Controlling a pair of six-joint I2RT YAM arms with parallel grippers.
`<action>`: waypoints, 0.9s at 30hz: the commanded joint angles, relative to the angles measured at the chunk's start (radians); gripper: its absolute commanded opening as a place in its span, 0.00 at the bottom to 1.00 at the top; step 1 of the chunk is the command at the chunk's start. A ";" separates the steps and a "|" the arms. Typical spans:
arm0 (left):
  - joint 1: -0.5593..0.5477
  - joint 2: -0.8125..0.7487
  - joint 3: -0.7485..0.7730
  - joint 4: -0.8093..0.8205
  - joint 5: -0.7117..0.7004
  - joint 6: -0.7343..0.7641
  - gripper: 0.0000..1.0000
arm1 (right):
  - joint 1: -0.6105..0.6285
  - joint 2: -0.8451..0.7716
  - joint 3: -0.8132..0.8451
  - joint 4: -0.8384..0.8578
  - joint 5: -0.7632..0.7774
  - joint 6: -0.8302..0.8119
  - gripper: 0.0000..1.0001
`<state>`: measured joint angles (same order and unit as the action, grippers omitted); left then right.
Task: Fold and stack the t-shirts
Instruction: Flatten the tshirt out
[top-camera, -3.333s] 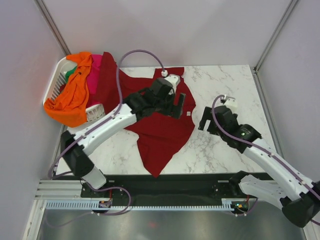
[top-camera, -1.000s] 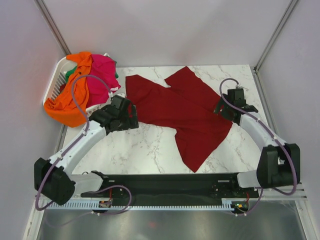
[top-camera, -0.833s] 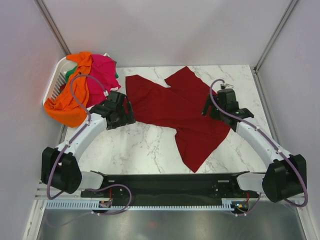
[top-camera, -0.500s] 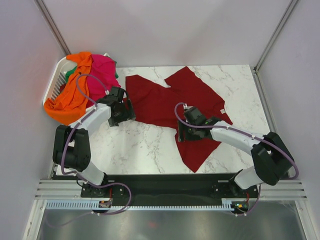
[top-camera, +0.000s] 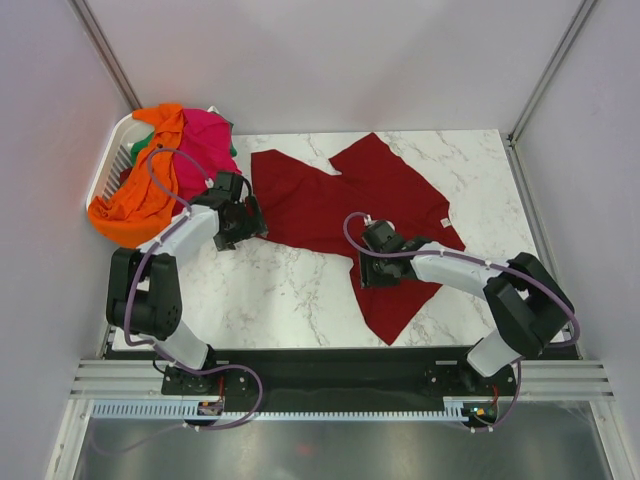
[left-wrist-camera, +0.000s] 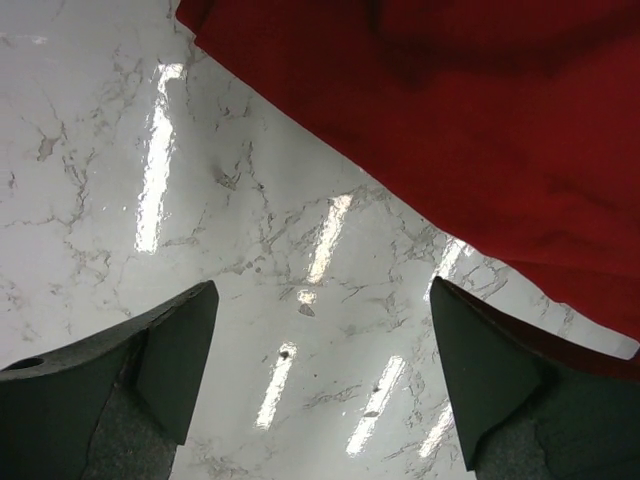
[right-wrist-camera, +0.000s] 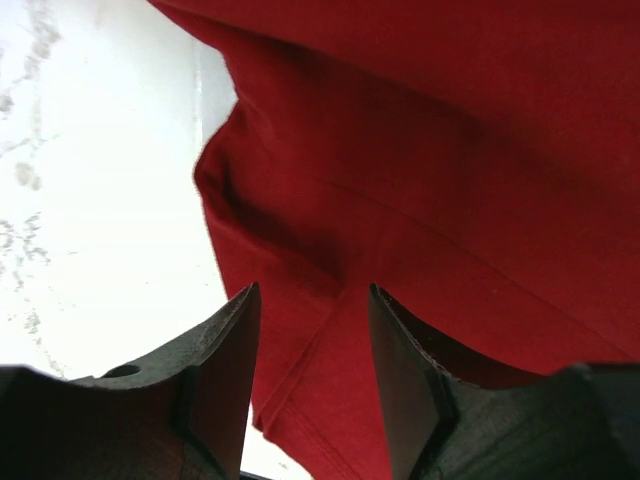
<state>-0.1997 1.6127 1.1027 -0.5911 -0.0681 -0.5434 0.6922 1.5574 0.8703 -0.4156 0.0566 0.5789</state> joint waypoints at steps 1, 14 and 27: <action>0.017 0.013 0.045 0.034 0.002 -0.030 0.94 | 0.007 0.029 -0.011 0.040 -0.009 -0.007 0.52; 0.034 0.073 0.088 0.043 -0.073 -0.046 0.91 | 0.033 0.017 -0.002 0.029 -0.001 -0.030 0.07; 0.042 0.277 0.226 0.043 -0.130 -0.052 0.90 | 0.058 -0.123 0.024 -0.146 0.055 -0.086 0.03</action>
<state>-0.1745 1.8412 1.2869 -0.5606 -0.1608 -0.5602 0.7479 1.4769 0.8593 -0.5102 0.0887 0.5179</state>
